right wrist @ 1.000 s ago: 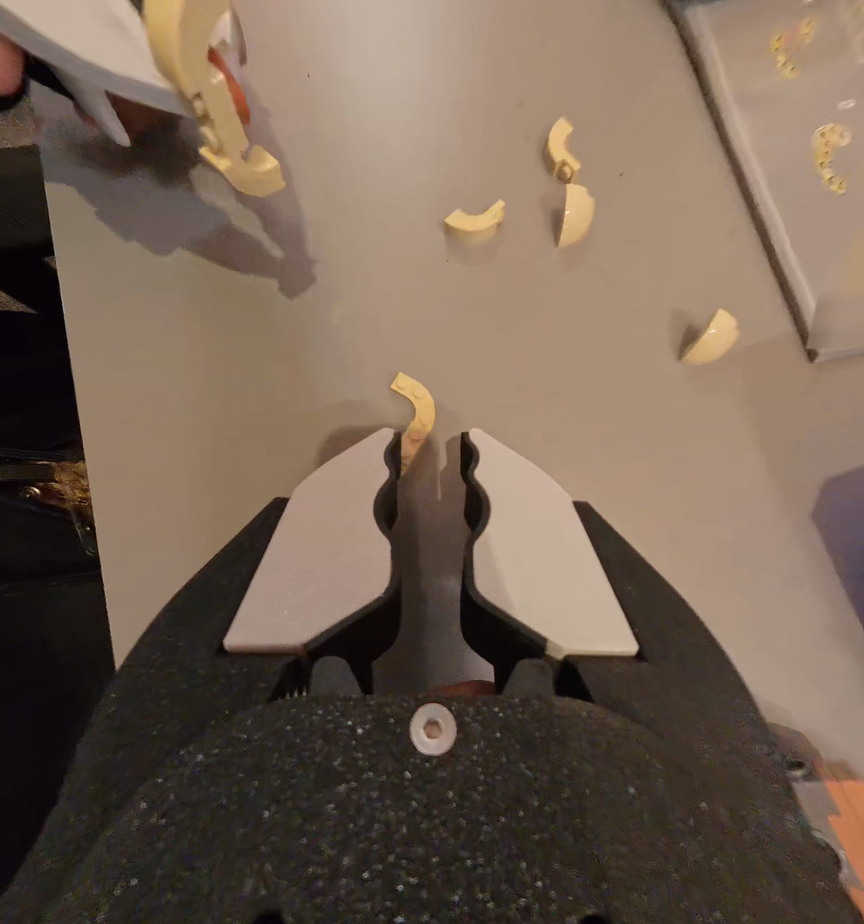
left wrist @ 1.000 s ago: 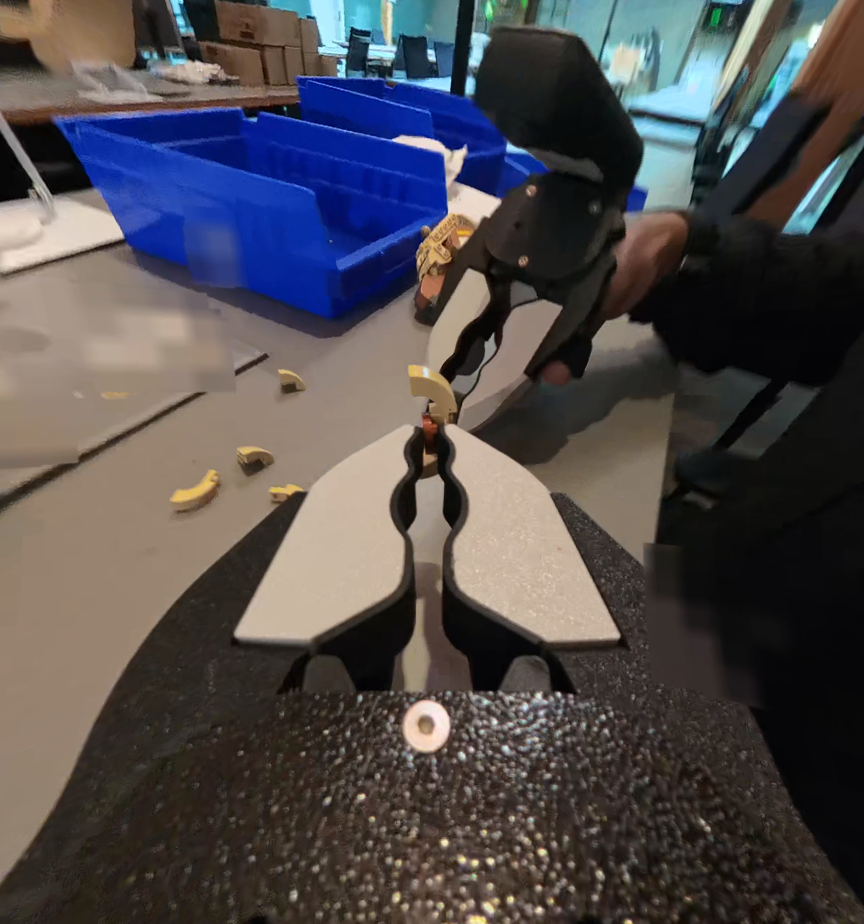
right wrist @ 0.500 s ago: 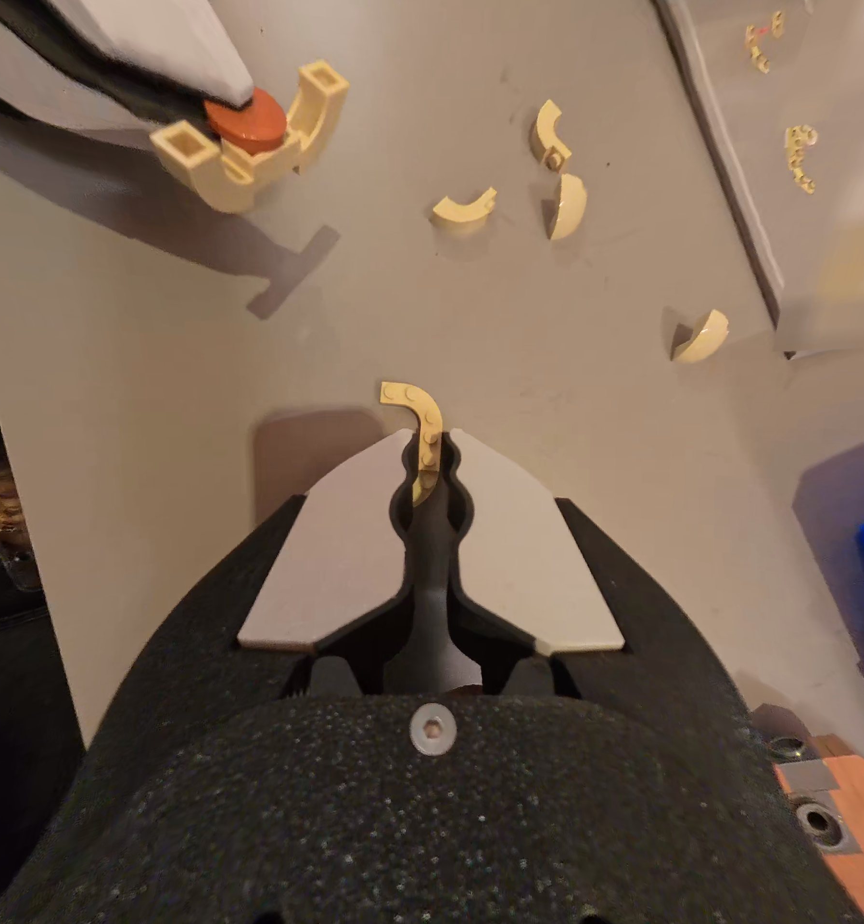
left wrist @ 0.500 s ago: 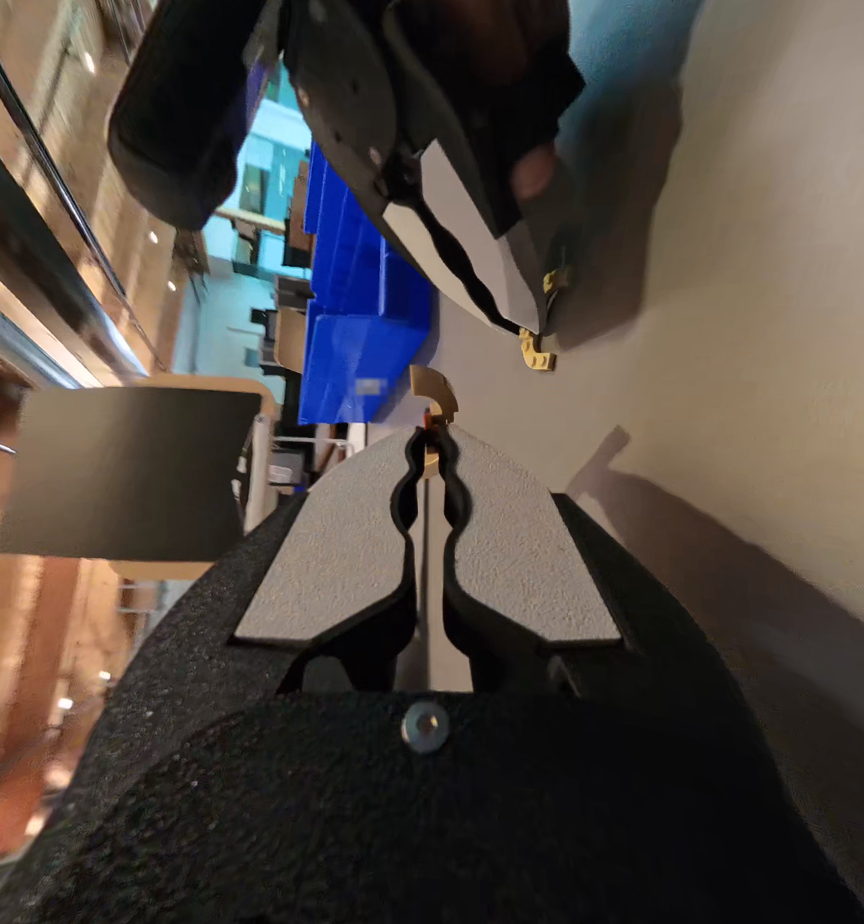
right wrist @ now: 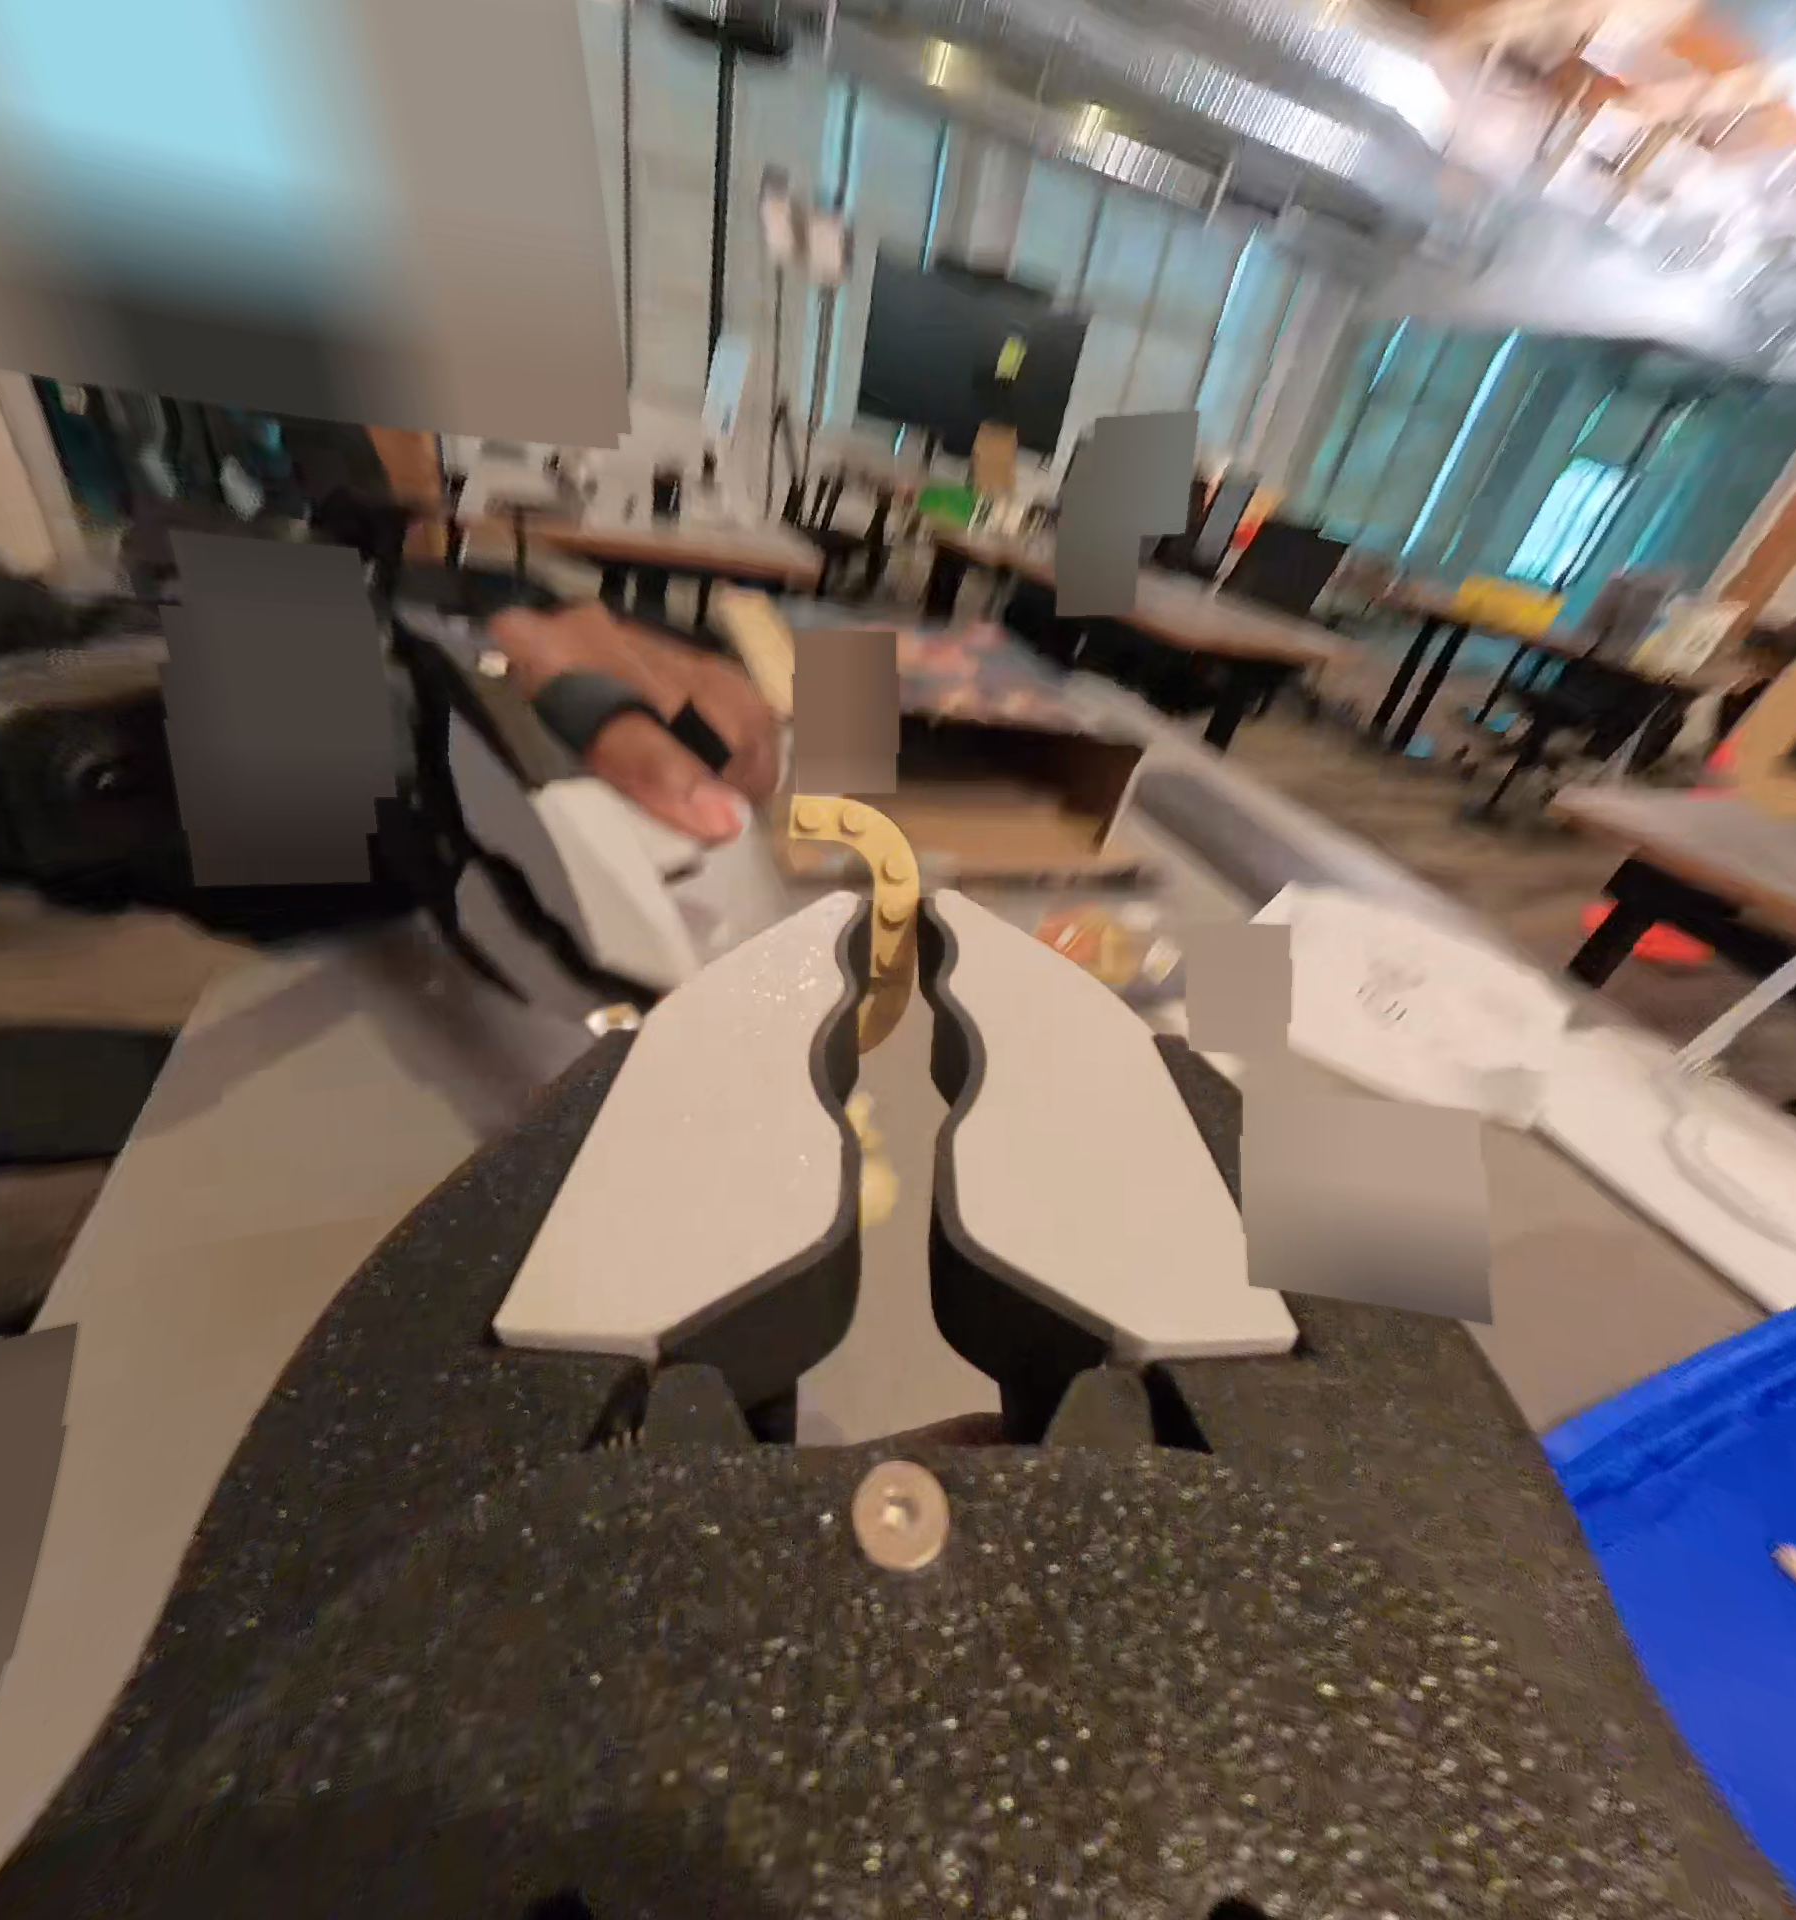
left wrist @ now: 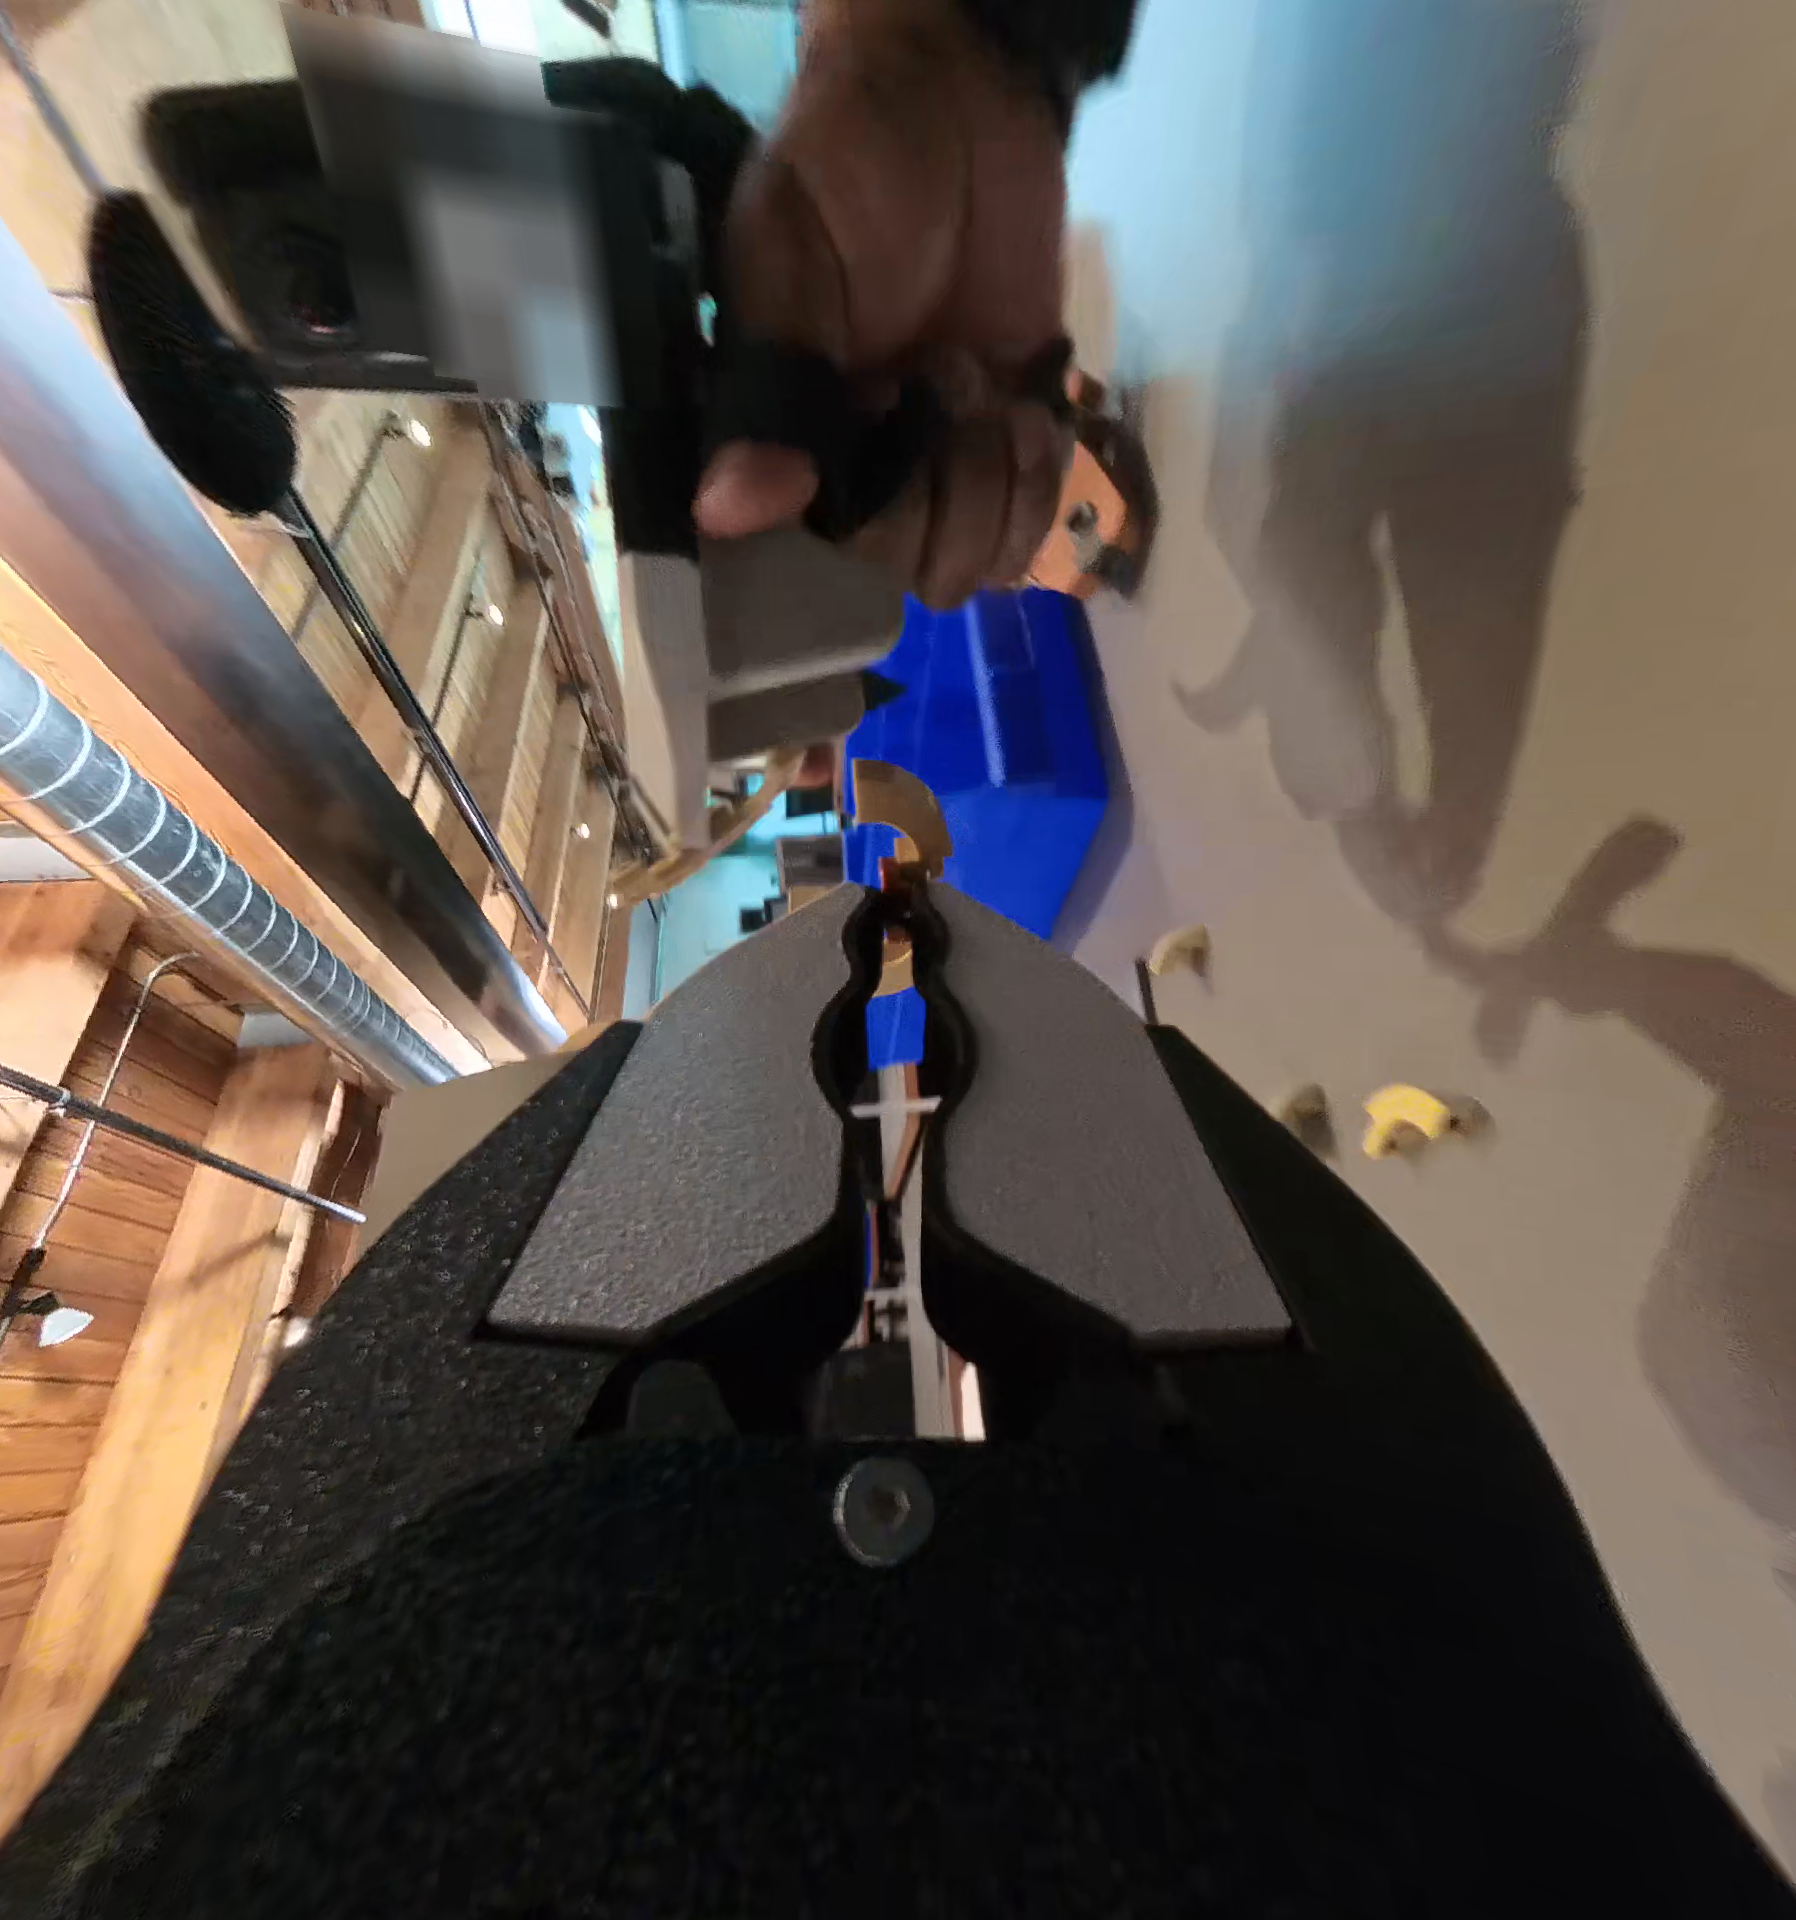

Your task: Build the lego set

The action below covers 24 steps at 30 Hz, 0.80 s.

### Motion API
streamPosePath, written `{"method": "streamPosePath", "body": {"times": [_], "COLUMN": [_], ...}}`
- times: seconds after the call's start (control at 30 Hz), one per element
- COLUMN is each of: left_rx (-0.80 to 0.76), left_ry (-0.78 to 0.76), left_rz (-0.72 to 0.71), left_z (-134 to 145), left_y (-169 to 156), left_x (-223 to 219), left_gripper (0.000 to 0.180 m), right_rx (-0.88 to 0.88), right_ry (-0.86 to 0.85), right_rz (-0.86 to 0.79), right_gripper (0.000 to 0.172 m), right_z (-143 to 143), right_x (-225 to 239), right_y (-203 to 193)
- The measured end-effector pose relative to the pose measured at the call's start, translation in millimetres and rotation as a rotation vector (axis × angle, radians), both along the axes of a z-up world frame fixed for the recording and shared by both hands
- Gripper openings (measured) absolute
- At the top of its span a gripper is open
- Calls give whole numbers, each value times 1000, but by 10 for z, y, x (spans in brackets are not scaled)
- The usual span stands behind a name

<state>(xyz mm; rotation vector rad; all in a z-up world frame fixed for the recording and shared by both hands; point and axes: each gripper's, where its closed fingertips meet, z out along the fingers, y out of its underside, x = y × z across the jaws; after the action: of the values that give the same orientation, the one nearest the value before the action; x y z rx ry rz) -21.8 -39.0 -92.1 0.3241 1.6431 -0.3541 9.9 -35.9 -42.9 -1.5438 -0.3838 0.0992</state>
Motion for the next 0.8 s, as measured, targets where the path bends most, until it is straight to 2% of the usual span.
{"method": "streamPosePath", "body": {"times": [0.17, 0.3, 0.4, 0.5, 0.57, 0.67, 0.73, 0.8], "left_rx": [-217, -374, -396, -357, -330, -326, -300, -237], "left_ry": [36, 86, 105, 119, 152, 109, 86, 60], "left_rz": [-185, -353, -436, -482, -488, -461, -425, -354], "left_z": [492, 1003, 1319, 1511, 1565, 1649, 1613, 1501], "left_y": [-92, -124, -145, -197, -237, -246, -233, -187], "left_x": [162, 178, 169, 134, 119, 117, 98, 96], "left_gripper": [4, 4, 4, 4, 4, 4, 4, 4], "right_rx": [397, 636, 794, 902, 940, 932, 840, 661], "right_ry": [-77, -321, -494, -667, -720, -734, -713, -656], "right_rz": [-88, -222, -336, -423, -430, -429, -406, -381], "right_gripper": [8, 8, 8, 7, 8, 8, 7, 7], "right_z": [752, 1170, 1385, 1475, 1503, 1501, 1417, 1231], "right_x": [292, 313, 238, 124, 40, -22, -9, 41], "right_y": [-34, -91, -140, -166, -185, -200, -156, -82]}}
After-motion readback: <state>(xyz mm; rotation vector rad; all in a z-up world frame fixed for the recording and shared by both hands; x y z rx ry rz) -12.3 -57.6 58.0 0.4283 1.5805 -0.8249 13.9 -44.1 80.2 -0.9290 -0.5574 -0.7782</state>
